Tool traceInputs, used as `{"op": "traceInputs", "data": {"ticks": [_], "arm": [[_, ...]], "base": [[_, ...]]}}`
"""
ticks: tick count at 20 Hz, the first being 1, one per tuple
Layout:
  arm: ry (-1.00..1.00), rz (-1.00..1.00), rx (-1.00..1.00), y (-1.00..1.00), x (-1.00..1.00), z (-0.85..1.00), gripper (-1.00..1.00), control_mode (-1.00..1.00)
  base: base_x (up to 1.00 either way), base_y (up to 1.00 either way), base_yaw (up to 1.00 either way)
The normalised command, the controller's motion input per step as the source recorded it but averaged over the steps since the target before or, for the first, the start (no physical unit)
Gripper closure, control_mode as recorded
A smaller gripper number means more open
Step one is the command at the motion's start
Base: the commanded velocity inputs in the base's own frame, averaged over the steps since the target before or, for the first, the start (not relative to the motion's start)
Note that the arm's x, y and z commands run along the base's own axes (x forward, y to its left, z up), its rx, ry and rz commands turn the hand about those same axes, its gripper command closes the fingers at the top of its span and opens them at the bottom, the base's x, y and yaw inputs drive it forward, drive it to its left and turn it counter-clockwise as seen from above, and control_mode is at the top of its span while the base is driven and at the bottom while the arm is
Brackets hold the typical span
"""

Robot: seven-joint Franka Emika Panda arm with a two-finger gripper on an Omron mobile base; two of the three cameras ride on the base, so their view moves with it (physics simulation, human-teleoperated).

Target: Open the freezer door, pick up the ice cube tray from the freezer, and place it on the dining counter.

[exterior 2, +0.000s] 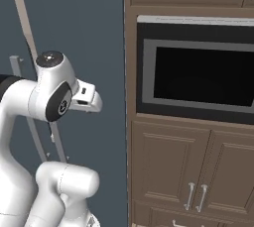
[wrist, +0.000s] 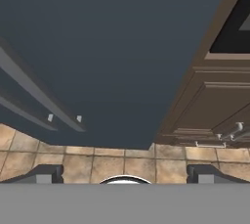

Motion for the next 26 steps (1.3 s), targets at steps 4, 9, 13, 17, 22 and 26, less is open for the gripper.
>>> {"op": "traceInputs", "data": {"ticks": [4,9,13,17,22,26], "arm": [[-0.01,-0.01,0.00,0.60,0.00,-0.11,-1.00,-1.00],[0.00,0.00,0.00,0.66,0.00,-0.08,-1.00,-1.00],[0.00,0.00,0.00,0.64,0.00,-0.09,-1.00,-1.00],[0.00,0.00,0.00,0.74,0.00,-0.14,-1.00,-1.00],[-0.04,0.00,0.00,0.77,0.00,-0.05,-1.00,-1.00],[-0.16,0.00,0.00,0.72,0.06,-0.02,-1.00,-1.00]], "base": [[0.00,0.00,0.00],[0.00,0.00,0.00],[0.00,0.00,0.00],[0.00,0.00,0.00],[0.00,0.00,0.00],[0.00,0.00,0.00]]}}
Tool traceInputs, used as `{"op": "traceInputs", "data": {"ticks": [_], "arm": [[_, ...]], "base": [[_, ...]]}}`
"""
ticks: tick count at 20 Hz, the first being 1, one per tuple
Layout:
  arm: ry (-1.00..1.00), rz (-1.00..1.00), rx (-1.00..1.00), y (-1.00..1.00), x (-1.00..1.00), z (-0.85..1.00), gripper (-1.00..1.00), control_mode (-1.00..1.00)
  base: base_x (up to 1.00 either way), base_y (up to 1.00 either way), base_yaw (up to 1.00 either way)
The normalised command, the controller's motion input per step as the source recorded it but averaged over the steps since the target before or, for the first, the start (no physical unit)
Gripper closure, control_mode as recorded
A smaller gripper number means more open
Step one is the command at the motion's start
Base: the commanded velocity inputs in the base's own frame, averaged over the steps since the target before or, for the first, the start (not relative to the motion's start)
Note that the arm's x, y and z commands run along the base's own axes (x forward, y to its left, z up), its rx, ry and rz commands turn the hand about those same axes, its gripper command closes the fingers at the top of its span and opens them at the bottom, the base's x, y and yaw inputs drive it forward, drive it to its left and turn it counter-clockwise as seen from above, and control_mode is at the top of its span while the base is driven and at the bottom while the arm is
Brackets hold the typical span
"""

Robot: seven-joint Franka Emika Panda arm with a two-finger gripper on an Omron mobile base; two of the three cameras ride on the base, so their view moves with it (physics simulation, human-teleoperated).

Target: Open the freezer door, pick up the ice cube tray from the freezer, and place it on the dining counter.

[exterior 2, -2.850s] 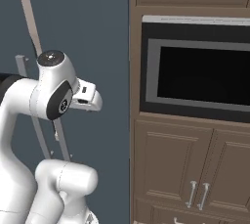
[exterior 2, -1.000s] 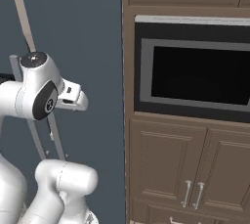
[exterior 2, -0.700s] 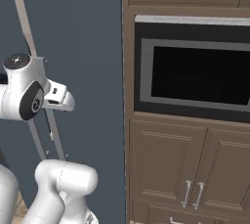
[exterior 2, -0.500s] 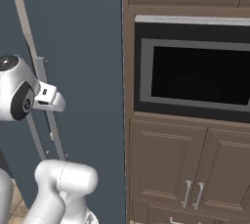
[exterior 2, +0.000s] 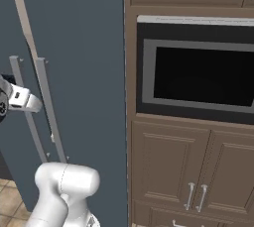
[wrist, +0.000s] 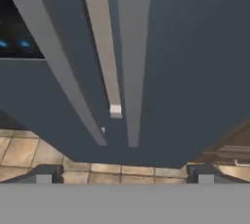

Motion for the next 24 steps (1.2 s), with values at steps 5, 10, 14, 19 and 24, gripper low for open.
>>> {"op": "traceInputs", "data": {"ticks": [5,10,14,19,24], "arm": [[-0.32,0.06,0.02,0.59,0.13,-0.03,-1.00,-1.00],[-0.39,0.03,0.06,0.30,0.10,-0.03,-1.00,-1.00],[-0.44,0.00,0.06,0.15,0.04,0.00,-1.00,-1.00],[-0.44,0.00,0.04,0.03,0.04,0.00,-1.00,-1.00],[-0.36,0.00,0.03,0.00,0.17,0.00,-1.00,-1.00]], "base": [[0.00,0.00,0.00],[0.00,0.00,0.00],[0.00,0.00,0.00],[0.00,0.00,0.00],[0.00,0.00,0.00]]}}
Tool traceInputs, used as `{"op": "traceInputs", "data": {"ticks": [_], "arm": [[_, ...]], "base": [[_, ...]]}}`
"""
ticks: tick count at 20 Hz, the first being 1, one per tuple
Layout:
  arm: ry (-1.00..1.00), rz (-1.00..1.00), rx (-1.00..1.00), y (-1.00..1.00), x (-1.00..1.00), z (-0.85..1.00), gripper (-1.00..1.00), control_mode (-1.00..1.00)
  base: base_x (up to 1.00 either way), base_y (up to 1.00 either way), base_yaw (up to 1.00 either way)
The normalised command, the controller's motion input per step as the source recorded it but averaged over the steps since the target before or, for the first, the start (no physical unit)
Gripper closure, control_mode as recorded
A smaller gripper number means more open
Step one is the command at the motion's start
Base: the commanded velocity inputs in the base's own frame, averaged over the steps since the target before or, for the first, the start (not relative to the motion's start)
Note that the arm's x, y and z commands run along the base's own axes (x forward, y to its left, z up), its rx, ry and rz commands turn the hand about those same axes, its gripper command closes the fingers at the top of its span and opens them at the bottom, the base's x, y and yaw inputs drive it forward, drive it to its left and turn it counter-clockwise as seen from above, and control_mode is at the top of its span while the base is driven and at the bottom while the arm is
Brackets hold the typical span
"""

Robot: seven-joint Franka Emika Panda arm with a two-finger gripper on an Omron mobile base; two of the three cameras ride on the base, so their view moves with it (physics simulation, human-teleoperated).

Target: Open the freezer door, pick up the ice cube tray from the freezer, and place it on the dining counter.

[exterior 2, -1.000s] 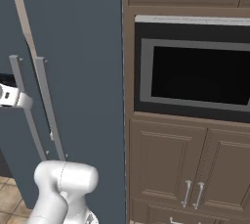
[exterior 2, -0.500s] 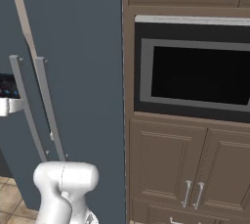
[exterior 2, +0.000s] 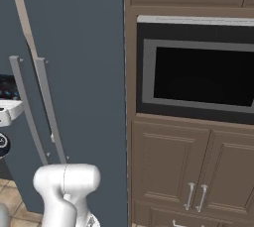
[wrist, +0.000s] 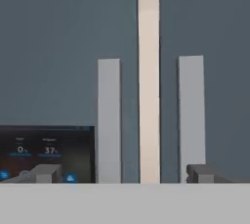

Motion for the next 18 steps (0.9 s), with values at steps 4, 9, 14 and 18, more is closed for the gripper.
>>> {"op": "traceInputs", "data": {"ticks": [4,9,14,18], "arm": [[-0.15,0.00,0.00,0.00,0.29,0.00,-1.00,-1.00],[-0.05,0.00,0.00,0.06,0.42,0.00,-1.00,-1.00],[0.00,0.00,0.00,0.26,0.36,0.00,-1.00,-1.00],[0.00,0.00,0.00,0.38,0.22,0.00,-1.00,-1.00]], "base": [[0.00,0.00,0.00],[0.00,0.00,0.00],[0.00,0.00,0.00],[0.00,0.00,0.00]]}}
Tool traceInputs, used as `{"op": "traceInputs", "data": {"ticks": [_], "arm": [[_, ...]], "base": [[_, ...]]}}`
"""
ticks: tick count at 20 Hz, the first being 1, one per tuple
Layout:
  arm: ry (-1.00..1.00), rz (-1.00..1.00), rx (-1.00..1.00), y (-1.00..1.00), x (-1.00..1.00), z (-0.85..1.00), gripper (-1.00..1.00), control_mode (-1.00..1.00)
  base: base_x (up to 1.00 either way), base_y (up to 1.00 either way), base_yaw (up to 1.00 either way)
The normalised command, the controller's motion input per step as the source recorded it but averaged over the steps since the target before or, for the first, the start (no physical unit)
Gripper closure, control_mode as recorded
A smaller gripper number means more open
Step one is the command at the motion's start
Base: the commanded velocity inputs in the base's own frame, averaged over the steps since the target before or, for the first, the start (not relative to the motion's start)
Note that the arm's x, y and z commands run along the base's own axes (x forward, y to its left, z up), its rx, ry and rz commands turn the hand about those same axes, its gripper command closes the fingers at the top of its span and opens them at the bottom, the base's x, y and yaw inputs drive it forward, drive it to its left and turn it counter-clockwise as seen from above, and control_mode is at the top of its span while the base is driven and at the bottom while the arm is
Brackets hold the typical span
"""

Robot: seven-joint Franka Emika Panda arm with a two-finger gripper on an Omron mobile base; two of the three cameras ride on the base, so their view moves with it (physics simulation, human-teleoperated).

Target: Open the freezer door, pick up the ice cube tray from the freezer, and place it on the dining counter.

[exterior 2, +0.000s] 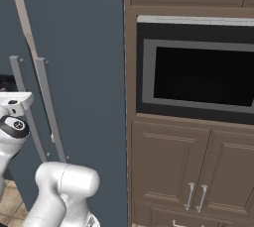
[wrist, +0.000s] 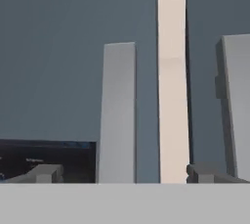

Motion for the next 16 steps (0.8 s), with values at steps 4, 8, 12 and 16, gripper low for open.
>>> {"op": "traceInputs", "data": {"ticks": [4,8,12,16], "arm": [[0.00,-0.01,0.00,0.32,0.26,0.00,-1.00,-1.00],[0.00,-0.01,0.00,0.13,0.32,0.00,-1.00,-1.00],[0.00,-0.01,0.00,0.00,0.28,0.00,-1.00,-1.00],[0.00,-0.01,0.00,0.00,0.32,0.00,-1.00,-1.00]], "base": [[0.00,0.00,0.00],[0.00,0.00,0.00],[0.00,0.00,0.00],[0.00,0.00,0.00]]}}
